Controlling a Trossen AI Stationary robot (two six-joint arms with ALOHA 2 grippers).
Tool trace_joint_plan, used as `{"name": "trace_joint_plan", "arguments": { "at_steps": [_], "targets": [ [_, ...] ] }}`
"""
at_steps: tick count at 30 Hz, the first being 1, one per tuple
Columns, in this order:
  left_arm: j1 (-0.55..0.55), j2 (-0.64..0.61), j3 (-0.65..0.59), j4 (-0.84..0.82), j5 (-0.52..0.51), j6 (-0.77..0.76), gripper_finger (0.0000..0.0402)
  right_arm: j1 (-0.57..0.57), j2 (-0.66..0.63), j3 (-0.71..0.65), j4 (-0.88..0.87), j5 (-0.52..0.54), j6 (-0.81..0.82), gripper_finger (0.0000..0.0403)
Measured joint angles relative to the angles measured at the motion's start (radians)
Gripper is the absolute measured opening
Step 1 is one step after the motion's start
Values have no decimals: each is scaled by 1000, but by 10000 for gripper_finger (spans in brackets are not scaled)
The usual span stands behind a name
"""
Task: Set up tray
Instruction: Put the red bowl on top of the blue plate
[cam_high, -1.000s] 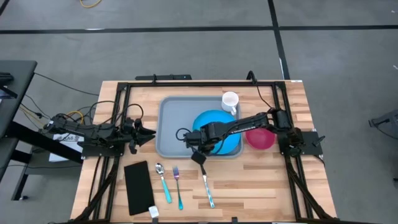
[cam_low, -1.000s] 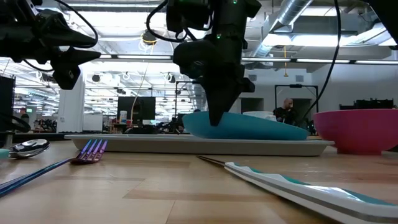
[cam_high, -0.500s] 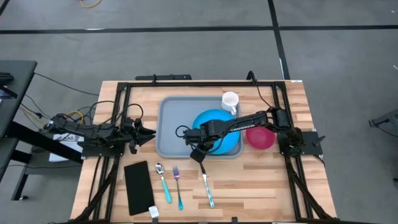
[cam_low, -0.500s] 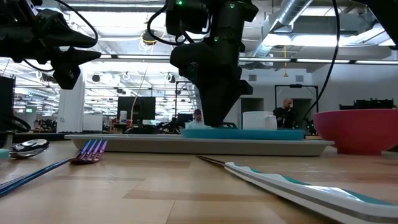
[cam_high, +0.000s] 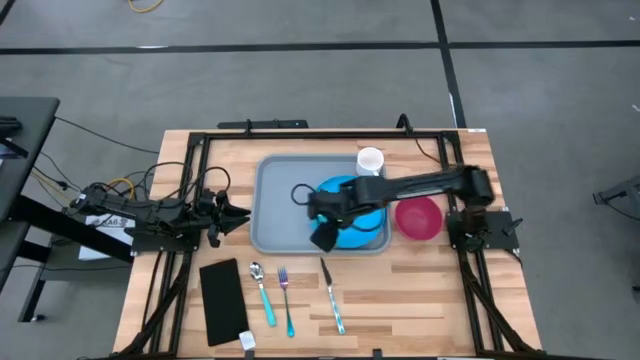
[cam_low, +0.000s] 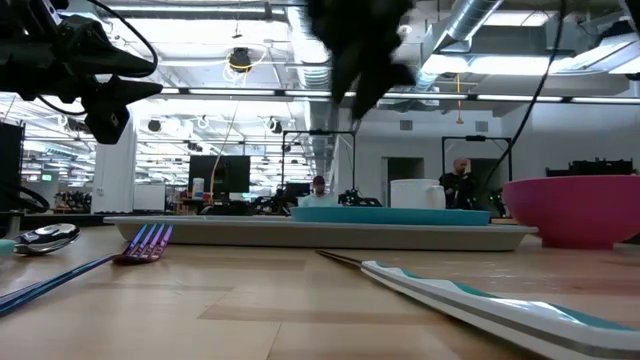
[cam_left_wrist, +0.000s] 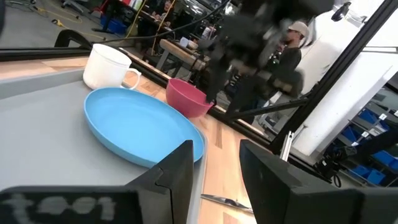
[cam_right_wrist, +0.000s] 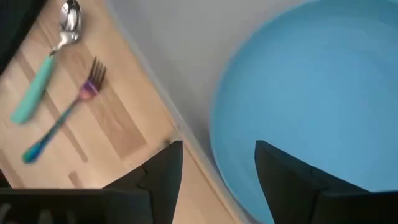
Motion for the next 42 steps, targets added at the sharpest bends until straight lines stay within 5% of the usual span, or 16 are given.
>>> {"name": "trace_joint_plan", "arguments": {
  "at_steps": [10,20,23,31,42],
  "targets": [
    [0,0,0,2,-36,-3,119,101,-403,-256,-147,227,358,183],
    [0,0,-1,10,-151,-36,119,152,-729,-652,-210,225,955,185],
    [0,0,-1,11,-187,-48,119,173,-786,-718,-207,200,1026,187],
    [0,0,0,11,-190,-32,119,211,-819,-743,-208,105,773,181],
    [0,2,0,11,-186,-29,119,154,-616,-743,-224,15,256,163]
  ]
}}
